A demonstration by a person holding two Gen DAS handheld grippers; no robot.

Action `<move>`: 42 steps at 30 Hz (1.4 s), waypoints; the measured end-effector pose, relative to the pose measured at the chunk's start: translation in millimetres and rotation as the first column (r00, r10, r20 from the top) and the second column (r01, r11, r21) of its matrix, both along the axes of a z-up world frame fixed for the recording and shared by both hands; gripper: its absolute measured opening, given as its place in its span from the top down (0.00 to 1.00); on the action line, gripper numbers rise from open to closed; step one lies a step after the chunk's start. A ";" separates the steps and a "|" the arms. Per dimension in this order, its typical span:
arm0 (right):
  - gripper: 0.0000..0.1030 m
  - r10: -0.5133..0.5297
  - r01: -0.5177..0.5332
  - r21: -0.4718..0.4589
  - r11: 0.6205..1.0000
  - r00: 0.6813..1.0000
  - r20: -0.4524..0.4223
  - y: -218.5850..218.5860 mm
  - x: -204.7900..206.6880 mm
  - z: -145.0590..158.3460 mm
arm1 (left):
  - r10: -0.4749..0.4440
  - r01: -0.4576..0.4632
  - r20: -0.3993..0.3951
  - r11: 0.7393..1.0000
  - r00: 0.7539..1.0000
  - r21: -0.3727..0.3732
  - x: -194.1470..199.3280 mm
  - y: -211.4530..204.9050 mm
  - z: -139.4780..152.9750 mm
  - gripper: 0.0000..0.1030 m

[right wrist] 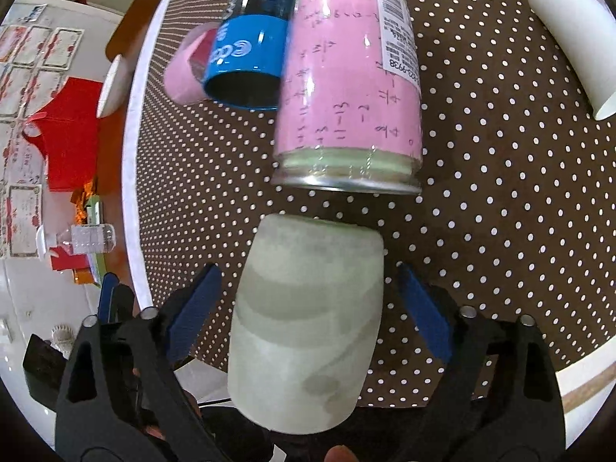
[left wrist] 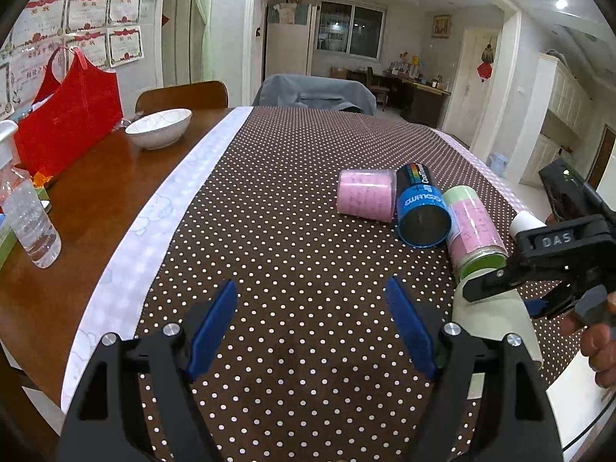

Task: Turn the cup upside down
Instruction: 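Turn the pale green cup rim-down with the right tool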

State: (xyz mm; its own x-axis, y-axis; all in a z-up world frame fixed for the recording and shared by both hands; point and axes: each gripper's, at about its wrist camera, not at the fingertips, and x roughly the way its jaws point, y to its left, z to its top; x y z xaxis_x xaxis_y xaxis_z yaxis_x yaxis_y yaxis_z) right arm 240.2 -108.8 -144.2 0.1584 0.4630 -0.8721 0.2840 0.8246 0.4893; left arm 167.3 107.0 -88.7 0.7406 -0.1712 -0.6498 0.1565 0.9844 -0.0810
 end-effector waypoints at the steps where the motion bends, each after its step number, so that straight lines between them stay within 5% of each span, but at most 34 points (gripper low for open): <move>1: 0.23 0.004 -0.005 -0.001 1.000 1.000 -0.013 1.3 2.2 -2.4 | -0.002 0.002 -0.003 1.000 1.000 -0.002 0.7 0.0 -1.0 0.24; 11: 0.30 0.075 -0.074 -0.023 0.997 0.996 0.049 9.0 -0.4 2.6 | 0.009 -0.009 -0.015 1.000 1.000 0.000 0.1 -2.6 -3.0 0.24; 24: 0.30 0.130 -0.136 0.001 0.991 0.950 0.286 -9.6 -37.4 29.0 | 0.039 -0.040 0.016 0.998 0.999 0.049 -25.4 -22.5 11.2 0.24; 35: 0.30 0.131 -0.134 -0.033 0.990 0.831 0.541 -26.2 -80.4 69.2 | 0.078 -0.082 0.061 0.994 0.995 0.069 -58.5 -37.1 26.2 0.24; 42: 0.30 0.221 -0.091 -0.220 0.971 0.691 0.688 -13.4 -113.4 97.3 | 0.102 -0.108 0.097 0.993 0.990 0.057 -78.2 -39.2 38.3 0.24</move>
State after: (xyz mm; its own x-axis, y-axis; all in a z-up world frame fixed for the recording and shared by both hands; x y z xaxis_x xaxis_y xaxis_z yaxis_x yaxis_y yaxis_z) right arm 126.8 -122.1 -47.0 0.6926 0.4068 -0.5957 -0.2303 0.9073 0.3518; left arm 89.1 67.8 -50.4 0.8106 -0.0513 -0.5833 0.0564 0.9984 -0.0094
